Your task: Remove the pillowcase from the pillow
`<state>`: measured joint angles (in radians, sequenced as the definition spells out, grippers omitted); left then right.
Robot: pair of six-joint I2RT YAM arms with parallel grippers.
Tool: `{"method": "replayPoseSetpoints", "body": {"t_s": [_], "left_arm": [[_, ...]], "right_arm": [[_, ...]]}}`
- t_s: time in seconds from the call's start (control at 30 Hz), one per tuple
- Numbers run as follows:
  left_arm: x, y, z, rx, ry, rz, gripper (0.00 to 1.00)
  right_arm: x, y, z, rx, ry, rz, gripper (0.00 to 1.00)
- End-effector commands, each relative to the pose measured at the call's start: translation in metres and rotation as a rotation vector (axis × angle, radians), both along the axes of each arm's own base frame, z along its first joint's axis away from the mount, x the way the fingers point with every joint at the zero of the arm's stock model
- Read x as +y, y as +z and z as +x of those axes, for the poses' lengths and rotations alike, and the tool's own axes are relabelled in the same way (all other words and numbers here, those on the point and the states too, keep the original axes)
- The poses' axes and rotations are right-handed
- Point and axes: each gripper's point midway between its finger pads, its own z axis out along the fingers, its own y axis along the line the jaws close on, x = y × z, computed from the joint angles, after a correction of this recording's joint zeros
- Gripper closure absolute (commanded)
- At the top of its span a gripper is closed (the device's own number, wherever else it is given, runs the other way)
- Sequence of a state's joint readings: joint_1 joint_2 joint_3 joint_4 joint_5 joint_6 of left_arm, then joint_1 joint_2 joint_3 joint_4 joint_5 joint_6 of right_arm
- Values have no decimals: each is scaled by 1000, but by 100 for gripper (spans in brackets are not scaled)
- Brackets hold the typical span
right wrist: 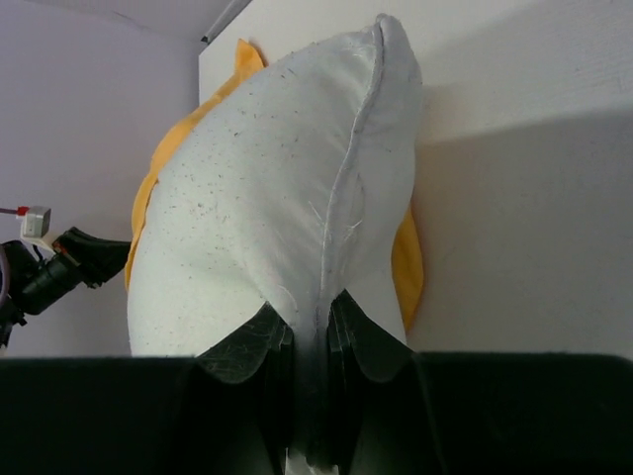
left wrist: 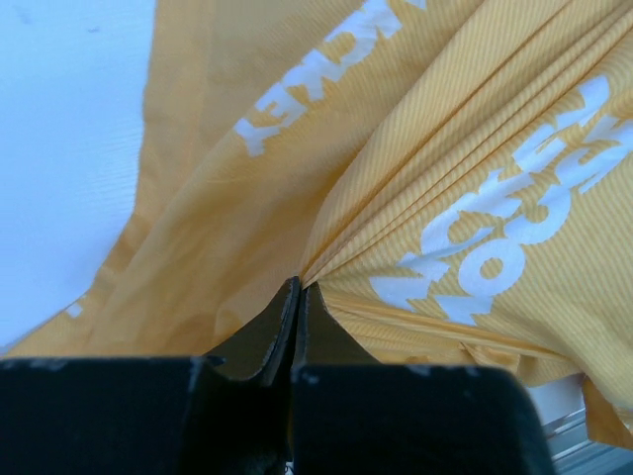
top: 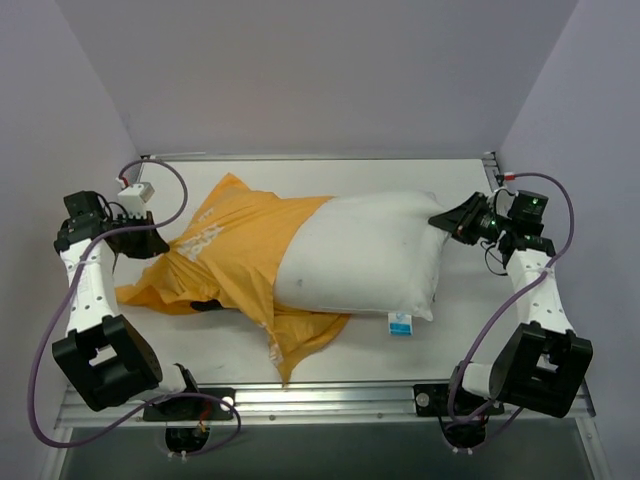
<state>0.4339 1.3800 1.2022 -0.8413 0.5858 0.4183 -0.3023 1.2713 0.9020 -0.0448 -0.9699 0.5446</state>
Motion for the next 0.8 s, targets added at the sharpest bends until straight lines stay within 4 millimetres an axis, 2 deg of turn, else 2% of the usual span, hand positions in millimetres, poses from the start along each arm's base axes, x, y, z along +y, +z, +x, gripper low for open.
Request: {"method": "replayPoseSetpoints", "body": {"t_s": [0.0, 0.1, 0.13, 0.37, 0.43, 0.53, 0.57, 0.63, 0.67, 0.7, 0.73, 0.77], "left_arm": [[159, 103, 24, -288, 418, 512, 98], [176, 124, 22, -326, 454, 554, 98], [179, 124, 21, -323, 458, 562, 98], [189, 99, 21, -272, 470, 570, 98], [182, 93, 22, -264, 433, 536, 98], [150, 88, 22, -284, 340, 448, 98], [133, 85, 21, -302, 297, 417, 98], [117, 84, 21, -326, 266, 403, 98], [105, 87, 21, -344, 238, 394, 98], [98, 84, 21, -342, 227, 381, 98], [94, 84, 21, -344, 220, 377, 98], [89, 84, 22, -341, 210, 375, 98]], "right_arm": [[-111, 84, 51, -287, -380, -199, 100], [-111, 101, 55, -325, -369, -188, 100], [-111, 103, 55, -328, -366, -182, 100], [-112, 114, 59, -349, -358, -183, 100], [-110, 121, 62, -365, -340, -172, 100], [-85, 101, 68, -317, -286, -187, 100], [-54, 84, 66, -287, -220, -194, 100], [-22, 57, 64, -244, -149, -226, 100], [-3, 34, 61, -196, -96, -218, 100], [35, 25, 54, -195, 6, -213, 98], [51, 17, 50, -186, 39, -214, 91], [67, 7, 46, -191, 69, -208, 67]]}}
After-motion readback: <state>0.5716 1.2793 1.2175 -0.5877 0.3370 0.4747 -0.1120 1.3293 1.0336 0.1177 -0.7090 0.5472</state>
